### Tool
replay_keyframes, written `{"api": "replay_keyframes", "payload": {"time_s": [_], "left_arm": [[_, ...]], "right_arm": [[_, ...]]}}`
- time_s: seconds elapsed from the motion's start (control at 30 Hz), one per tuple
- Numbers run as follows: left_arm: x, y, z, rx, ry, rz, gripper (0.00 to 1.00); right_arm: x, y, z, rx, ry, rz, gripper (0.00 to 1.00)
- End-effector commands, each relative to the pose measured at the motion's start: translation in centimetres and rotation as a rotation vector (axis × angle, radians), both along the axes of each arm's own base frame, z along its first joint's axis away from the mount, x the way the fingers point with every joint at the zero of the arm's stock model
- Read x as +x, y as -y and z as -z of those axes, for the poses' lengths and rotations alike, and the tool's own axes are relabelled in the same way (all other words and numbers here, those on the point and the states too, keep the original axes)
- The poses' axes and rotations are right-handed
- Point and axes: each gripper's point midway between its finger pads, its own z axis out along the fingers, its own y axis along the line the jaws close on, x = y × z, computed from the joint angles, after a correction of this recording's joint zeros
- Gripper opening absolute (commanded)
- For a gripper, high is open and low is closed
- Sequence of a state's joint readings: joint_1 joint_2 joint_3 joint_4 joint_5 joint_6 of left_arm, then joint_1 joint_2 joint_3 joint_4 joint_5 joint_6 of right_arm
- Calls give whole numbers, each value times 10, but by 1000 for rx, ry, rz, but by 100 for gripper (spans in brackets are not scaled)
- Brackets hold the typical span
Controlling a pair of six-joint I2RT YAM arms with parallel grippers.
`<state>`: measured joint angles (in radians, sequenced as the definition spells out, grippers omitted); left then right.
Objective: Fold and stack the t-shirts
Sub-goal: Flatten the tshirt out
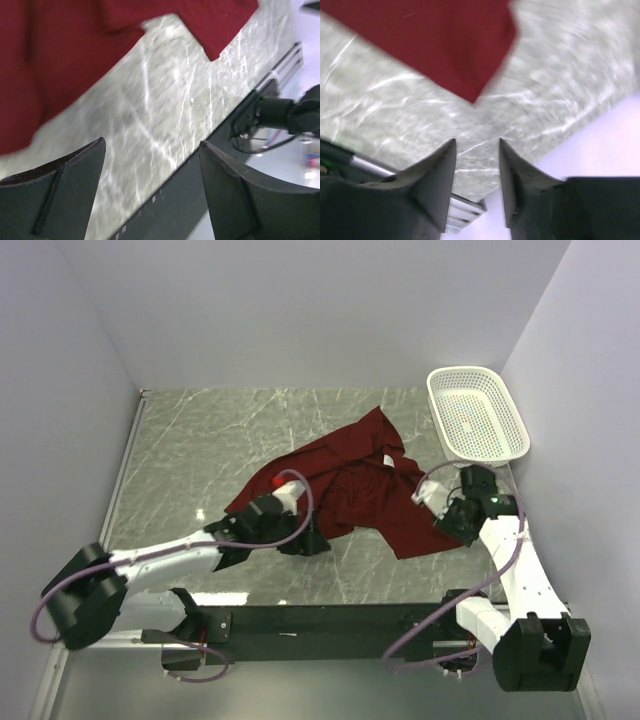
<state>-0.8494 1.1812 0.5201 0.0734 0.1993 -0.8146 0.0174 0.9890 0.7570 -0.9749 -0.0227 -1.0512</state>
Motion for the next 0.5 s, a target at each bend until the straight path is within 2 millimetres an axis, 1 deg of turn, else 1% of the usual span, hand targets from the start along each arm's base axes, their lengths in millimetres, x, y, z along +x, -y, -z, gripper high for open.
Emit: {"api": "replay_keyframes", "payload": {"time_s": [0.0, 0.03, 0.07, 0.1, 0.13, 0.17, 0.23, 0.27, 0.3, 0.37, 0.4, 0.43, 0.47], "left_arm": [[15, 31, -16, 65, 161, 76, 81], [16, 35, -11, 101, 171, 86, 79], [17, 37, -7, 130, 171, 87, 78], [17, 44, 1, 172, 161, 97, 77], [19, 42, 7, 214, 159, 83, 77], [25, 44, 12, 248, 163, 61, 77], [28, 37, 22, 321, 154, 23, 74], [29, 35, 27, 347, 143, 11, 73], [29, 29, 33, 382, 130, -5, 72], [30, 16, 42, 434, 95, -66, 72], [33, 15, 43, 440, 97, -92, 72], [36, 4, 47, 483, 93, -132, 72], [38, 0, 48, 502, 91, -159, 72]], "right_arm": [[37, 10, -40, 123, 198, 203, 48], [45, -1, -52, 210, 226, 206, 53], [47, -4, -56, 263, 235, 253, 54], [49, -11, -58, 302, 231, 251, 54], [49, -21, -63, 355, 226, 227, 54], [46, -41, -64, 458, 197, 184, 54], [44, -61, -67, 558, 167, 158, 54], [42, -75, -67, 634, 131, 148, 55], [41, -80, -66, 658, 116, 143, 55], [39, -90, -58, 703, 81, 146, 55], [39, -92, -56, 710, 80, 148, 55], [39, -94, -54, 716, 78, 149, 55], [41, -97, -55, 726, 90, 147, 55]]}}
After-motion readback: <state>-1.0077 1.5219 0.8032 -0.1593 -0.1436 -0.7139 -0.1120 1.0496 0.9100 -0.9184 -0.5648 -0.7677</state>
